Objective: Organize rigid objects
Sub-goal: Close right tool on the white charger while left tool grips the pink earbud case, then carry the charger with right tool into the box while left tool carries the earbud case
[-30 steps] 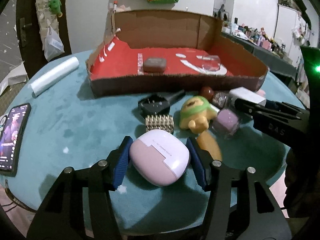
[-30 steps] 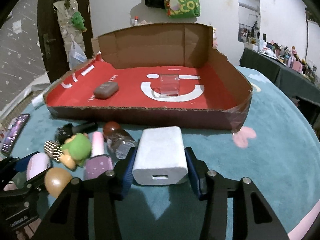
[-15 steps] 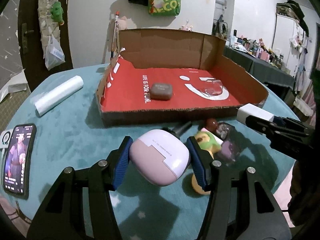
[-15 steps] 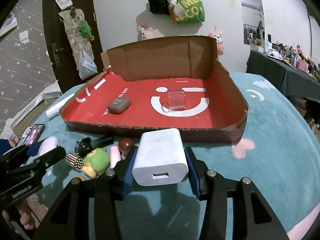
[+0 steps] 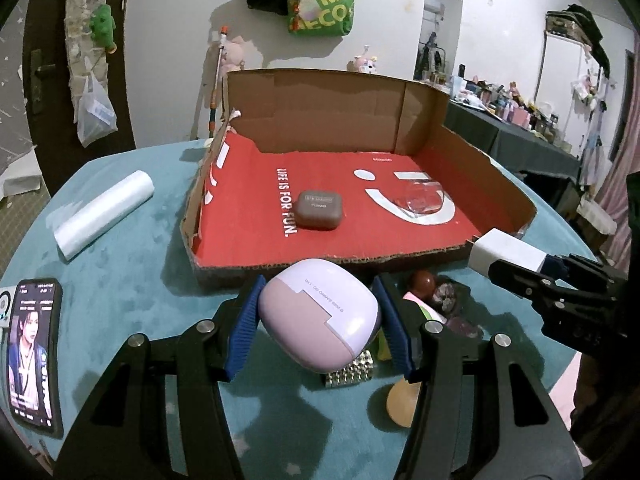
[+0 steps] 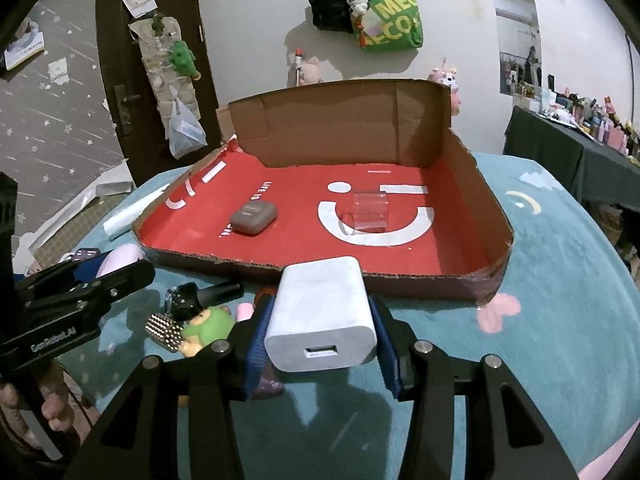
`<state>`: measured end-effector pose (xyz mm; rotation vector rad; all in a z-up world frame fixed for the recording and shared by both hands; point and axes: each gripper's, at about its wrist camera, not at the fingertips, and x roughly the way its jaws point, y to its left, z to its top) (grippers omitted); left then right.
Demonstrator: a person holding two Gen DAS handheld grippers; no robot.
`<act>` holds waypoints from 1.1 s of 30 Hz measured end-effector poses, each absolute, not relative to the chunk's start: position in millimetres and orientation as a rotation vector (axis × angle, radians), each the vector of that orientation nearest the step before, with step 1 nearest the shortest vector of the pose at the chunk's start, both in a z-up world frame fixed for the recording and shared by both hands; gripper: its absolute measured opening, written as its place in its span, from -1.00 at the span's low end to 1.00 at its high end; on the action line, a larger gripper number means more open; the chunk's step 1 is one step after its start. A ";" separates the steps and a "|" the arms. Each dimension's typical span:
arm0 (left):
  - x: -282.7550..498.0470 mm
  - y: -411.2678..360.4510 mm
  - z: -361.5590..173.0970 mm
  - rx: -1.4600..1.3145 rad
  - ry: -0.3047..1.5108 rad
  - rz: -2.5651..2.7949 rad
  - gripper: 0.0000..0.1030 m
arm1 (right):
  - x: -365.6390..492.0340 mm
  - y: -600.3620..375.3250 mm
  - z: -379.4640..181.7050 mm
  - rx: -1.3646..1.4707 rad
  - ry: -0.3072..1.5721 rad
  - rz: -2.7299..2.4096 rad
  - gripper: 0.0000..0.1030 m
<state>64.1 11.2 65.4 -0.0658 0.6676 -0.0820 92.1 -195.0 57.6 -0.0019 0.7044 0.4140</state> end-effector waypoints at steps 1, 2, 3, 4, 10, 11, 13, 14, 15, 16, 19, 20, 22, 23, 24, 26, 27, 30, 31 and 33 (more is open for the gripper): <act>66.9 12.3 66.4 -0.070 0.672 -0.087 0.04 | 92.7 -194.4 58.3 -0.005 0.703 0.413 -0.04; 68.5 12.9 67.0 -0.072 0.675 -0.090 0.04 | 93.0 -193.6 58.9 -0.011 0.700 0.412 -0.04; 70.5 13.3 67.3 -0.073 0.676 -0.093 0.04 | 93.4 -192.9 59.8 -0.016 0.697 0.413 -0.04; 72.5 13.6 68.3 -0.071 0.676 -0.094 0.04 | 93.6 -192.0 60.6 -0.020 0.694 0.415 -0.04; 80.7 11.2 78.3 -0.045 0.653 -0.102 0.05 | 94.4 -186.8 68.6 -0.046 0.669 0.429 -0.04; 82.3 10.8 79.6 -0.042 0.651 -0.104 0.05 | 95.3 -186.1 70.4 -0.049 0.662 0.432 -0.04; 87.7 10.5 82.6 -0.036 0.651 -0.113 0.05 | 98.1 -186.2 73.1 -0.048 0.658 0.436 -0.04; 89.6 10.1 83.4 -0.034 0.652 -0.117 0.05 | 100.7 -186.7 74.1 -0.043 0.659 0.440 -0.04; 92.9 10.0 84.8 -0.033 0.653 -0.122 0.05 | 102.5 -187.2 74.6 -0.042 0.660 0.441 -0.04; 95.0 9.9 85.9 -0.032 0.654 -0.125 0.04 | 104.7 -187.0 75.2 -0.044 0.659 0.441 -0.04; 103.9 9.0 89.6 -0.022 0.655 -0.135 0.04 | 110.9 -186.9 76.9 -0.057 0.660 0.440 -0.04; 105.6 8.8 90.7 -0.020 0.656 -0.136 0.04 | 113.6 -187.5 77.0 -0.057 0.665 0.441 -0.04; 112.1 7.8 92.6 -0.017 0.658 -0.144 0.04 | 119.9 -188.8 77.1 -0.050 0.678 0.444 -0.04; 116.0 7.1 93.2 -0.018 0.662 -0.150 0.04 | 123.0 -189.3 76.9 -0.050 0.684 0.443 -0.04; 117.8 6.5 93.5 -0.018 0.665 -0.154 0.05 | 125.9 -189.3 76.4 -0.053 0.689 0.440 -0.04; 124.7 5.4 92.0 -0.017 0.676 -0.158 0.04 | 132.2 -188.7 74.4 -0.064 0.700 0.433 -0.04; 128.2 5.0 90.4 -0.018 0.684 -0.160 0.04 | 134.6 -188.5 73.1 -0.068 0.707 0.432 -0.04; 138.8 4.9 84.1 -0.029 0.717 -0.173 0.05 | 144.0 -187.7 69.3 -0.075 0.732 0.432 -0.04; 142.9 4.7 81.4 -0.030 0.730 -0.175 0.04 | 146.1 -187.7 68.4 -0.078 0.738 0.431 -0.04; 150.2 5.2 75.5 -0.032 0.757 -0.175 0.04 | 151.9 -186.4 66.2 -0.085 0.756 0.433 -0.04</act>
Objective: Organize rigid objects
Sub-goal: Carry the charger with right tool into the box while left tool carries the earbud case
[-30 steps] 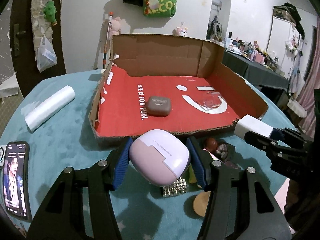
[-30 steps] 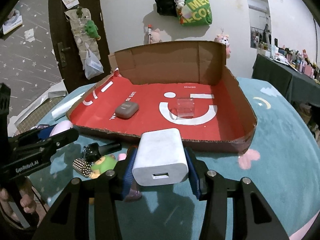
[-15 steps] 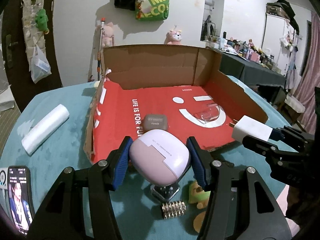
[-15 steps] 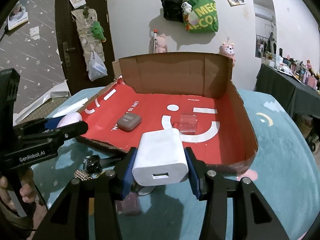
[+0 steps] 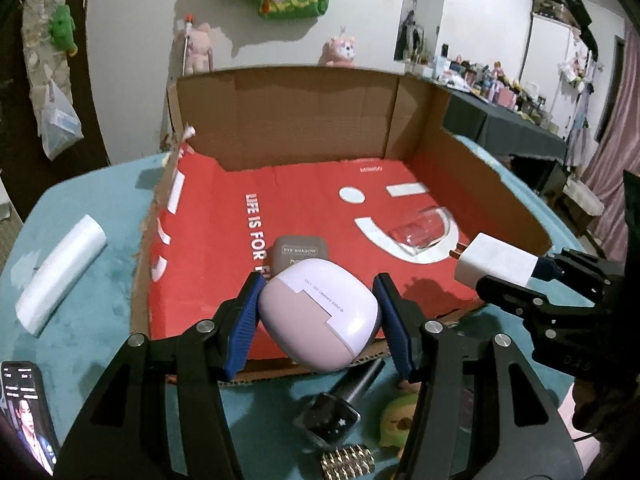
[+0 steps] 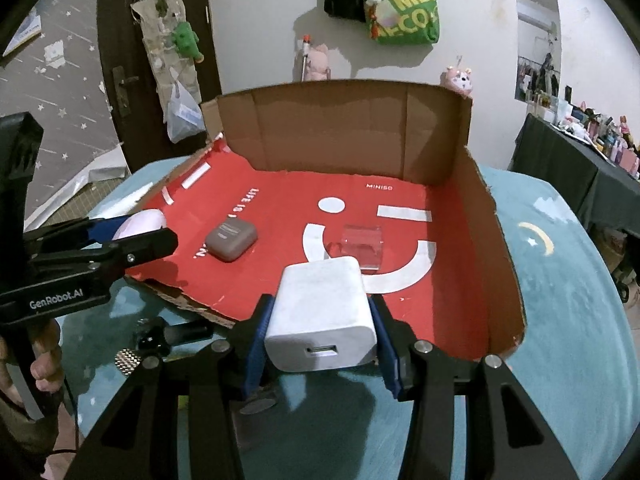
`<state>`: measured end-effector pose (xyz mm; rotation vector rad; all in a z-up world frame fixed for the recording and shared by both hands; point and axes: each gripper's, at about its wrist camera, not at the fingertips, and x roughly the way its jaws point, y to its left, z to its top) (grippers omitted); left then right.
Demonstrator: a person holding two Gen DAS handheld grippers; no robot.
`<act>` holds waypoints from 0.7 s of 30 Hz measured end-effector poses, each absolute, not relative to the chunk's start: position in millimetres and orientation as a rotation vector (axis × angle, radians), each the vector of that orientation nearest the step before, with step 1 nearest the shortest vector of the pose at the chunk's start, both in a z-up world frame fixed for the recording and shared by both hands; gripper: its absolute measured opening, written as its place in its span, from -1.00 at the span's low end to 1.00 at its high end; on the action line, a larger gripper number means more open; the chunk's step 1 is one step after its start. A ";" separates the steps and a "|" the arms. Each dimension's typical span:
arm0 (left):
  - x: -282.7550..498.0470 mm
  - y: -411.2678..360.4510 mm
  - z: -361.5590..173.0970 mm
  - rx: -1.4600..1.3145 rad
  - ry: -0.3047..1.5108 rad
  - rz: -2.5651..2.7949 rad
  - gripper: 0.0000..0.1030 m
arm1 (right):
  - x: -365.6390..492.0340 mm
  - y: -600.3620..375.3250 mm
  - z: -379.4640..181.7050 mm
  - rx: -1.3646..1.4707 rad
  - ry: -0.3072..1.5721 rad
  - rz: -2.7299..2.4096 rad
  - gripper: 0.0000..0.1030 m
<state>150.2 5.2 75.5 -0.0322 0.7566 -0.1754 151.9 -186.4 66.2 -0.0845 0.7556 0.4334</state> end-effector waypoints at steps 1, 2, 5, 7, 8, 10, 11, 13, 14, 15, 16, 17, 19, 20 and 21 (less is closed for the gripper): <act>154.8 5.8 71.8 -0.037 0.776 -0.178 0.04 | 155.8 -185.5 64.5 -0.086 0.770 0.437 -0.04; 158.2 6.8 68.7 -0.044 0.790 -0.182 0.04 | 158.7 -184.9 62.9 -0.086 0.780 0.442 -0.04; 169.3 10.4 58.6 -0.070 0.833 -0.194 0.04 | 166.0 -183.0 58.9 -0.098 0.803 0.446 -0.04; 174.1 11.4 53.8 -0.073 0.846 -0.189 0.04 | 170.5 -181.6 56.4 -0.111 0.814 0.441 -0.04; 175.9 11.3 52.0 -0.073 0.850 -0.187 0.04 | 172.9 -180.9 55.2 -0.114 0.821 0.440 -0.04; 181.0 11.8 48.4 -0.077 0.862 -0.185 0.04 | 178.6 -179.9 51.8 -0.114 0.840 0.441 -0.04; 183.4 11.8 47.3 -0.077 0.865 -0.184 0.04 | 181.1 -179.5 50.2 -0.114 0.847 0.441 -0.04; 187.9 10.4 45.7 -0.070 0.868 -0.176 0.04 | 185.5 -178.1 47.3 -0.120 0.857 0.435 -0.04; 189.9 9.6 45.1 -0.067 0.869 -0.172 0.04 | 187.1 -177.2 46.3 -0.122 0.860 0.433 -0.04; 192.1 9.2 44.5 -0.063 0.871 -0.167 0.04 | 188.9 -176.9 45.5 -0.123 0.862 0.433 -0.04; 194.6 8.6 43.6 -0.061 0.873 -0.163 0.04 | 190.7 -176.5 44.3 -0.123 0.866 0.432 -0.04; 196.8 7.9 42.6 -0.061 0.875 -0.160 0.04 | 192.4 -176.2 43.1 -0.123 0.870 0.431 -0.04; 202.0 7.5 40.2 -0.062 0.882 -0.155 0.05 | 195.6 -175.4 41.0 -0.124 0.875 0.426 -0.04; 204.2 7.5 39.0 -0.061 0.883 -0.151 0.05 | 197.0 -174.8 40.2 -0.127 0.875 0.422 -0.04; 206.8 6.8 37.5 -0.056 0.885 -0.144 0.05 | 198.3 -174.0 39.4 -0.131 0.874 0.417 -0.04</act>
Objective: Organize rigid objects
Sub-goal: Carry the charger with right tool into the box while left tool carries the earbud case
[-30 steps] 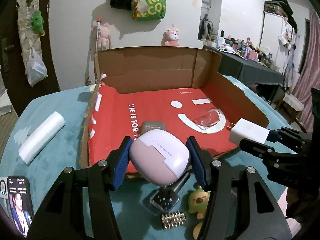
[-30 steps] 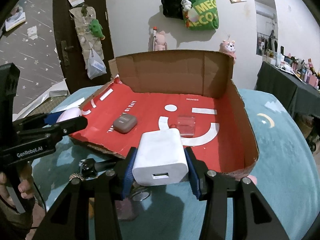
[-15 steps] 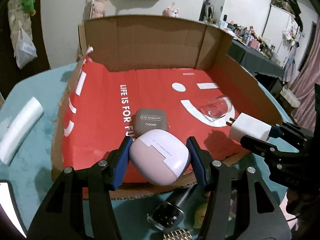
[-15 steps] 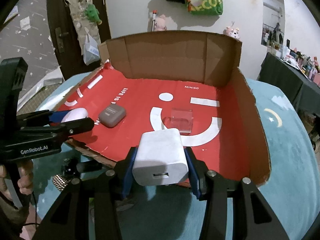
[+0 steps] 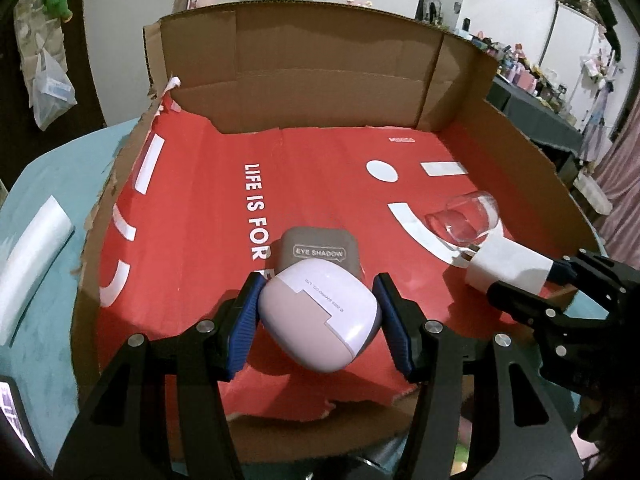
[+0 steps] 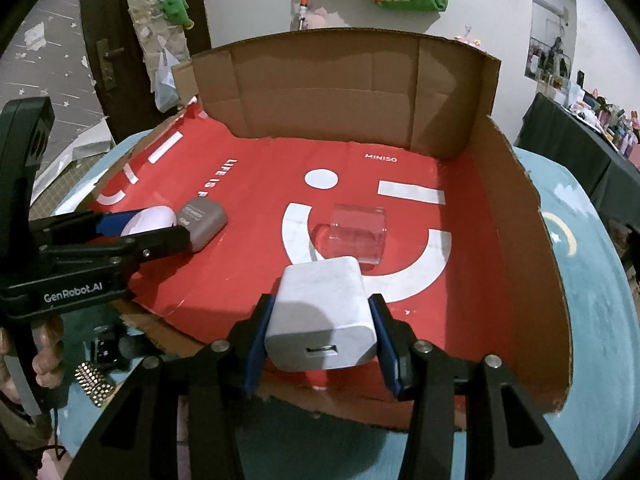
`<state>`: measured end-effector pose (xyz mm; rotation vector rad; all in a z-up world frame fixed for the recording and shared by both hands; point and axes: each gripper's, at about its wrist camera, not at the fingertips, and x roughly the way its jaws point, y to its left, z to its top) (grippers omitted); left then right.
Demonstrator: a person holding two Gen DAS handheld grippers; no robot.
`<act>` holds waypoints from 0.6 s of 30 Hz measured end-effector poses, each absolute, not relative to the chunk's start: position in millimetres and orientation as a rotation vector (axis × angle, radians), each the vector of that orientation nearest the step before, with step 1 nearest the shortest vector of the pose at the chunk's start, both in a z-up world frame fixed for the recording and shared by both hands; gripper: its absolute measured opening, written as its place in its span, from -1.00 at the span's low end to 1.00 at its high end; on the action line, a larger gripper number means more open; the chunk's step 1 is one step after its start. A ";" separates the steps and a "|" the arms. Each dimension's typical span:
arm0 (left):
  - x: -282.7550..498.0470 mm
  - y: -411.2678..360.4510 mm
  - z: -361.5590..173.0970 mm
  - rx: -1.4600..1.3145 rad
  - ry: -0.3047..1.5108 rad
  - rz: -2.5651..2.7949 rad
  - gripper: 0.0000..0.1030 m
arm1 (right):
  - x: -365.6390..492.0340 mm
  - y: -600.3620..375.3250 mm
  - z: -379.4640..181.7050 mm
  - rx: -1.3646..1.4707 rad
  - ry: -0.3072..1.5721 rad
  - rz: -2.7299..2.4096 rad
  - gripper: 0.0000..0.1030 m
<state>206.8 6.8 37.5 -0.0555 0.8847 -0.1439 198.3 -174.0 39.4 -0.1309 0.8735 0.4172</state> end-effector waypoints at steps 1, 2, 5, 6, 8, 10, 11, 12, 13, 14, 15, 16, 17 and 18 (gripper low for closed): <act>208.2 6.1 36.6 -0.051 0.883 -0.140 0.04 | 199.7 -173.5 38.6 -0.132 0.873 0.415 -0.04; 209.3 5.3 36.4 -0.047 0.880 -0.137 0.04 | 201.2 -173.2 37.9 -0.130 0.873 0.413 -0.04; 212.4 3.6 36.9 -0.032 0.872 -0.129 0.04 | 205.0 -171.4 37.0 -0.131 0.870 0.405 -0.04; 213.5 3.4 36.5 -0.031 0.872 -0.128 0.04 | 205.8 -171.1 37.0 -0.134 0.867 0.402 -0.04; 215.4 4.1 35.4 -0.032 0.874 -0.125 0.04 | 207.2 -170.6 37.0 -0.140 0.861 0.395 -0.04; 216.7 5.1 35.2 -0.034 0.873 -0.122 0.04 | 209.0 -171.3 36.6 -0.134 0.860 0.393 -0.04; 217.1 5.3 35.4 -0.034 0.872 -0.120 0.04 | 209.9 -171.8 36.4 -0.130 0.860 0.392 -0.04; 217.7 5.5 35.3 -0.034 0.871 -0.119 0.04 | 210.4 -172.0 36.1 -0.129 0.858 0.391 -0.04; 218.3 5.7 35.3 -0.035 0.870 -0.117 0.05 | 211.2 -172.0 36.0 -0.128 0.857 0.389 -0.04; 218.8 5.8 35.3 -0.035 0.870 -0.115 0.05 | 211.9 -171.9 35.9 -0.127 0.856 0.387 -0.04; 219.4 6.0 35.2 -0.034 0.869 -0.112 0.05 | 212.8 -171.7 35.9 -0.126 0.856 0.386 -0.04; 220.1 6.4 35.2 -0.035 0.868 -0.110 0.05 | 213.4 -171.3 35.9 -0.127 0.855 0.386 -0.04; 220.6 6.6 35.3 -0.036 0.868 -0.109 0.05 | 214.0 -171.3 35.7 -0.127 0.855 0.385 -0.04; 221.1 6.7 35.4 -0.036 0.867 -0.108 0.05 | 214.6 -171.3 35.3 -0.125 0.856 0.385 -0.04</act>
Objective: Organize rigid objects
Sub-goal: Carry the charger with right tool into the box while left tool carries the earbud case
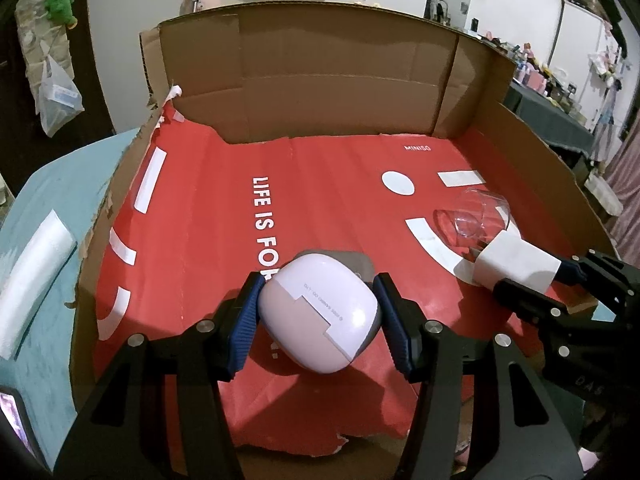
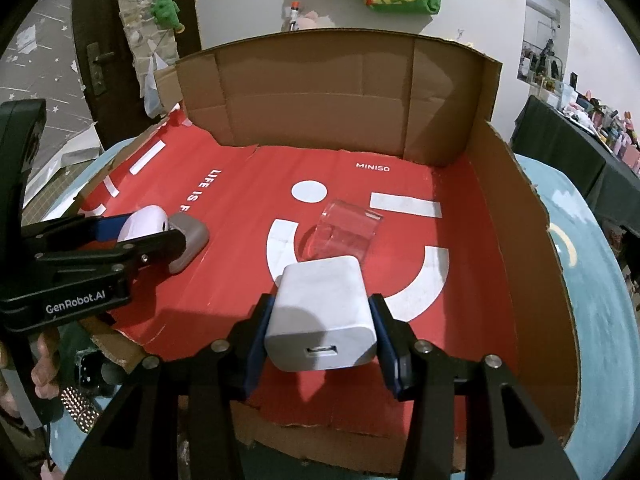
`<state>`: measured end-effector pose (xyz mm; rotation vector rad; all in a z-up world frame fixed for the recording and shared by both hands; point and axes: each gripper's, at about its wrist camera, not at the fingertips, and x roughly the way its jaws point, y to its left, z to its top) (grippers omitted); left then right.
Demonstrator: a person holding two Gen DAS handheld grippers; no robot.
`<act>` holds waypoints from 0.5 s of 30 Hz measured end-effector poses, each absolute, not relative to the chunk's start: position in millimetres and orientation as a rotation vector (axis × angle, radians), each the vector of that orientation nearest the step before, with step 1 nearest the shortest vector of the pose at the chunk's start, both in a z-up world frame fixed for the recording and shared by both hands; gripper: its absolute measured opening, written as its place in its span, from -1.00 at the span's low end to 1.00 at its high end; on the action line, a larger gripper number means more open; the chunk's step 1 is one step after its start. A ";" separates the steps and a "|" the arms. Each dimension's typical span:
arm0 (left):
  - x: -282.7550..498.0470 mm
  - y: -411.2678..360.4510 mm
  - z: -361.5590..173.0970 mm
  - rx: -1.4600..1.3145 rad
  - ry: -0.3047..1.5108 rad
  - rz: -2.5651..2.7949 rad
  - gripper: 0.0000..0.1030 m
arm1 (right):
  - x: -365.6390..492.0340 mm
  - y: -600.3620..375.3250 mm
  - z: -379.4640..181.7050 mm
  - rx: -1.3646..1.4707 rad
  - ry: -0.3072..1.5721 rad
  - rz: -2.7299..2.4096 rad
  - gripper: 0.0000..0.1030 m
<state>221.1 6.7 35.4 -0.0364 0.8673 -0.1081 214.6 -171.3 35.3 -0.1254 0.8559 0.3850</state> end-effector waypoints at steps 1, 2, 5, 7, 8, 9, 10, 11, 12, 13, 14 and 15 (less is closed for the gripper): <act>221.8 7.0 35.5 -0.037 0.867 -0.108 0.05 | 215.3 -171.1 34.9 -0.124 0.857 0.385 -0.04; 222.0 7.0 35.8 -0.036 0.866 -0.108 0.05 | 215.9 -171.2 34.6 -0.122 0.858 0.385 -0.04; 224.7 7.8 36.3 -0.037 0.865 -0.105 0.05 | 217.6 -171.6 33.6 -0.119 0.862 0.379 -0.04; 227.4 8.0 36.3 -0.039 0.865 -0.106 0.05 | 218.5 -172.0 32.6 -0.117 0.866 0.375 -0.04; 228.6 7.7 36.3 -0.038 0.863 -0.105 0.05 | 219.4 -171.4 32.3 -0.118 0.866 0.374 -0.04; 229.3 7.2 36.4 -0.036 0.862 -0.104 0.05 | 219.8 -171.1 32.1 -0.118 0.867 0.373 -0.04; 229.6 6.5 36.4 -0.033 0.861 -0.104 0.05 | 220.5 -171.1 31.3 -0.117 0.869 0.372 -0.04; 229.9 5.9 36.4 -0.031 0.859 -0.103 0.05 | 221.1 -170.9 30.5 -0.117 0.871 0.372 -0.05; 229.8 5.6 36.3 -0.028 0.857 -0.102 0.05 | 221.7 -171.3 29.9 -0.115 0.872 0.371 -0.05; 229.4 5.3 36.3 -0.026 0.855 -0.101 0.05 | 222.0 -171.8 29.7 -0.112 0.873 0.372 -0.05; 229.0 5.0 36.4 -0.024 0.854 -0.100 0.05 | 222.1 -172.3 29.5 -0.110 0.874 0.373 -0.05; 229.0 4.8 36.4 -0.024 0.854 -0.099 0.05 | 222.0 -172.7 29.4 -0.110 0.875 0.373 -0.05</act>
